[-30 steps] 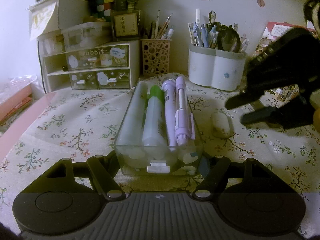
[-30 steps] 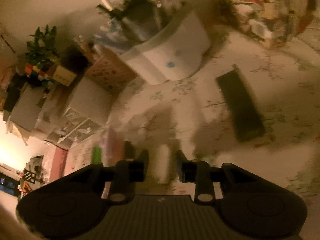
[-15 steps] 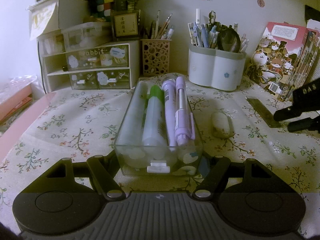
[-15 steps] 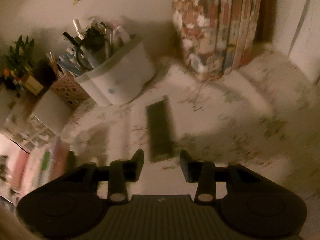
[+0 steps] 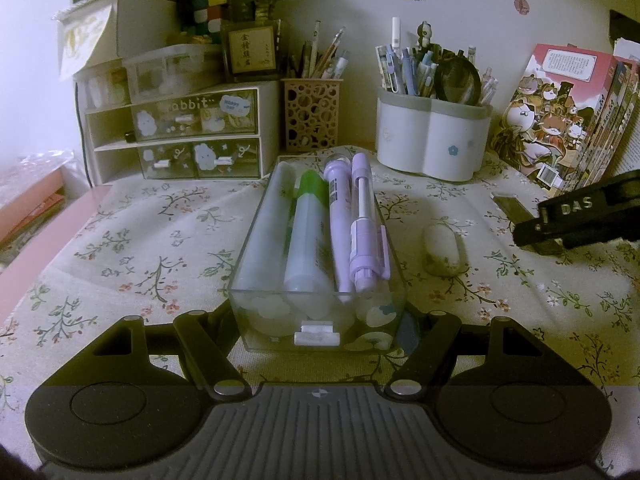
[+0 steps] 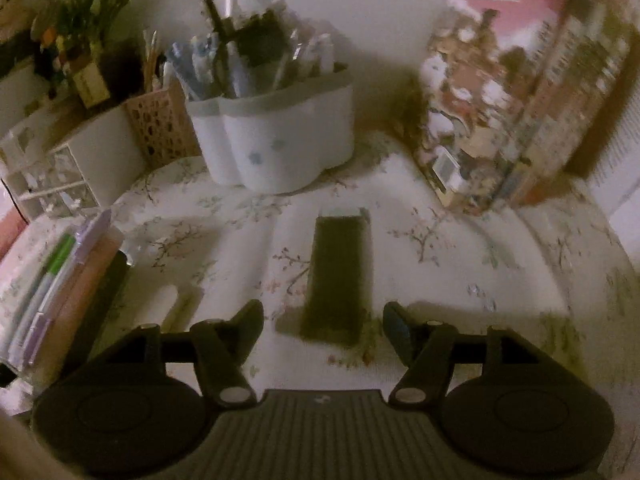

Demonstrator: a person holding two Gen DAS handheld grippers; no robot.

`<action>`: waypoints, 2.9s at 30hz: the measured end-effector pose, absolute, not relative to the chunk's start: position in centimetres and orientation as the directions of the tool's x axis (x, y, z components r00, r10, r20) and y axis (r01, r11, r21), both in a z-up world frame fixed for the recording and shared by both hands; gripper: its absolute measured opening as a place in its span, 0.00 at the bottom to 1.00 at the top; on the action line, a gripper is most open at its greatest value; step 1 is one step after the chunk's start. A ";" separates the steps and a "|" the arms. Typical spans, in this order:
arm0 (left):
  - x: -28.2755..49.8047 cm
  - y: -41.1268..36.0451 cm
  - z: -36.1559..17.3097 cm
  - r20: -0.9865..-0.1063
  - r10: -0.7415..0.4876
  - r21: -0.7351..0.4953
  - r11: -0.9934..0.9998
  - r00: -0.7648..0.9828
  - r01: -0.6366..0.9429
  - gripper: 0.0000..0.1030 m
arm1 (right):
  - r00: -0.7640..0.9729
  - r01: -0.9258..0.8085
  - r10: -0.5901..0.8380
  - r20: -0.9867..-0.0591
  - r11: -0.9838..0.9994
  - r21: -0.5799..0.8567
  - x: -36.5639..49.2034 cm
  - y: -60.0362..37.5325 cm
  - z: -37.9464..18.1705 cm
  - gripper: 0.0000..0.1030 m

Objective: Organize stationery

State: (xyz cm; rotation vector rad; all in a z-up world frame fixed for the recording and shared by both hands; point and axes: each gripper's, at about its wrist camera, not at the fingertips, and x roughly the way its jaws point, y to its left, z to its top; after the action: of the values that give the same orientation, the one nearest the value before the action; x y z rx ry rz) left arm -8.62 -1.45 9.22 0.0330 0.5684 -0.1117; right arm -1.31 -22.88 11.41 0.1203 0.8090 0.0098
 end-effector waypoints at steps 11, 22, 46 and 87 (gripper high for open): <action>-8.6 -1.4 9.3 -0.539 -0.097 0.000 0.993 0.837 0.115 0.70 | 0.712 -0.002 0.040 -0.701 0.998 0.056 0.9 -22.4 11.1 0.42; -8.6 -1.4 9.3 -0.539 -0.097 0.000 0.993 0.837 0.115 0.70 | 0.729 0.013 0.056 -0.683 0.995 0.095 -0.6 -22.6 11.1 0.38; -8.6 -1.4 9.3 -0.540 -0.097 -0.001 0.993 0.836 0.115 0.70 | 0.744 -0.043 0.113 -0.659 0.992 0.122 -2.3 -21.4 12.3 0.13; -8.7 -1.4 9.4 -0.540 -0.098 -0.002 0.993 0.836 0.116 0.71 | 0.697 -0.184 0.177 -0.695 0.981 0.065 0.2 -16.7 11.5 0.38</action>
State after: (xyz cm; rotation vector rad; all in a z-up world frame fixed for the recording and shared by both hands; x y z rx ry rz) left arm -8.66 -1.41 9.44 0.0312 0.5704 -0.1131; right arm 0.22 -16.67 11.48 -0.0093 0.7741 0.2012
